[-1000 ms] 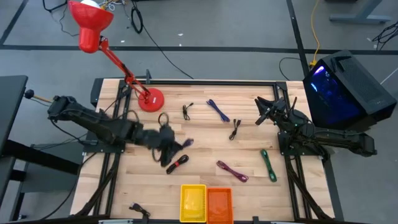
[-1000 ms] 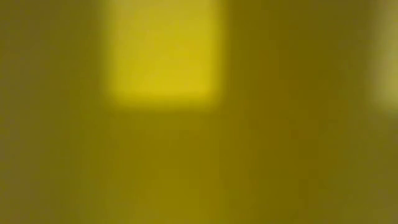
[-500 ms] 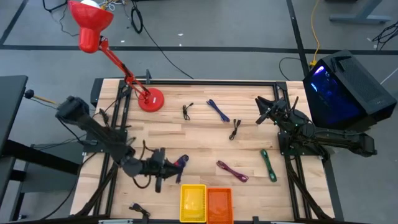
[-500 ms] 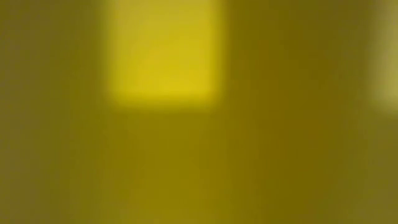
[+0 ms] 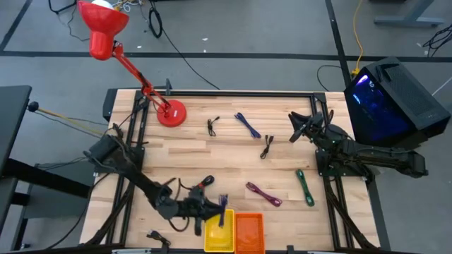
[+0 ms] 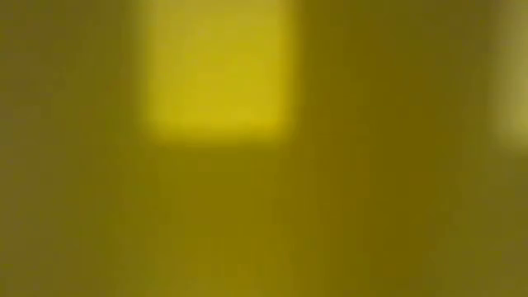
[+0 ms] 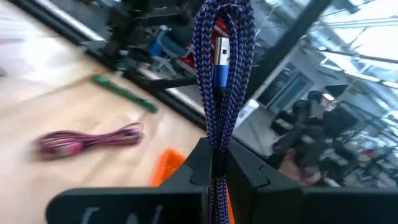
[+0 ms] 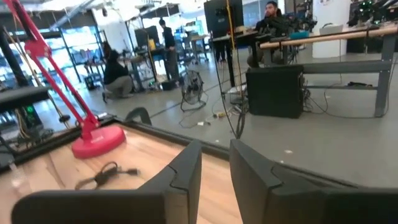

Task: Pick & Place USB Port
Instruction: Put the bottom blue charger cable into the yellow bin

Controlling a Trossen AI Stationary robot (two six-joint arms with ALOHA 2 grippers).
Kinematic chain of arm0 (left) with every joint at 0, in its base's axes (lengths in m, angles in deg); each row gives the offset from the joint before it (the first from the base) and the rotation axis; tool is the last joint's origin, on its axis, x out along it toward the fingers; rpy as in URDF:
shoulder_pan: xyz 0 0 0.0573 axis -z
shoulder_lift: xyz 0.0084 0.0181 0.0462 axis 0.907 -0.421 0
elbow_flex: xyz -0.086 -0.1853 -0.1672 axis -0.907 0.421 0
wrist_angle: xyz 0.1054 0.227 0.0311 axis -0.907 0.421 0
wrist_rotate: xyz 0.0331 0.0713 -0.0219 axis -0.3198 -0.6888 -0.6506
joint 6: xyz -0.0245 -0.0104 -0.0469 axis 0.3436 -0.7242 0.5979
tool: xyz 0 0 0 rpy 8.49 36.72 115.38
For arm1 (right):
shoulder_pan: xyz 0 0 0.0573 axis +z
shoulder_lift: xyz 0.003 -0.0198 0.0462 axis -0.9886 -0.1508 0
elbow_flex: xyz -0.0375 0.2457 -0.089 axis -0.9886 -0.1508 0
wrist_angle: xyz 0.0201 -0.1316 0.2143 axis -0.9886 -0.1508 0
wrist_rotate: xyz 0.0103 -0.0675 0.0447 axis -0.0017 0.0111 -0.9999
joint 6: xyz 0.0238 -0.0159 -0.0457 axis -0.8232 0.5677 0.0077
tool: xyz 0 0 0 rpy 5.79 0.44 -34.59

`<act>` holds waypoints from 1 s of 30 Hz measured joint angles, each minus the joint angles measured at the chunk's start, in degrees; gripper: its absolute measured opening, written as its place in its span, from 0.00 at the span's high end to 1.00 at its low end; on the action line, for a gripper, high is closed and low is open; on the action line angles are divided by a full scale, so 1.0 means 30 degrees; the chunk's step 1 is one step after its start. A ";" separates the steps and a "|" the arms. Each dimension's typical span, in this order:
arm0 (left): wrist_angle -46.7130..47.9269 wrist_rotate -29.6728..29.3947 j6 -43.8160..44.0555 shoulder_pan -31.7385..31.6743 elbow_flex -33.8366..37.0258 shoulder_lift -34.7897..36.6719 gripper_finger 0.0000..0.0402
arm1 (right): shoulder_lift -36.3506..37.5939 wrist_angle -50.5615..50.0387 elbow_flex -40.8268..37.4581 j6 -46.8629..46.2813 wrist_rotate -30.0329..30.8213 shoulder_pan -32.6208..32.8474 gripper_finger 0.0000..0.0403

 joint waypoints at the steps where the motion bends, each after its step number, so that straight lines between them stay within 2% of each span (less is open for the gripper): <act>1: 0.0175 -0.0042 0.0013 0.0099 -0.0537 -0.0250 0.94 | 0.0007 -0.0288 0.0000 0.0000 0.0000 0.0007 0.78; 5: 0.2967 -0.1150 0.0314 0.0656 -0.2374 -0.1084 0.94 | 0.0000 -0.1115 0.0000 0.0000 0.0000 0.0007 0.78; 11: 0.8590 -0.3204 0.3531 0.1325 -0.3960 -0.1142 0.94 | 0.0007 -0.1344 0.0000 -0.0021 0.0000 0.0000 0.78; 17: 1.0512 -0.4741 0.6682 0.1888 -0.4022 -0.1149 0.94 | 0.0004 -0.1285 0.0000 -0.0066 -0.0007 0.0006 0.78; 21: 1.0686 -0.4663 0.7685 0.1971 -0.4029 -0.1307 0.94 | 0.0000 -0.1279 0.0000 -0.0066 -0.0001 0.0000 0.78; 24: 1.0994 -0.3892 0.8416 0.1935 -0.4029 -0.1474 0.94 | 0.0001 -0.1291 0.0000 -0.0066 -0.0007 0.0003 0.78; 30: 1.3688 -0.2479 1.0942 0.1891 -0.4019 -0.1528 0.94 | 0.0000 -0.1402 0.0000 -0.0372 -0.0015 0.0007 0.78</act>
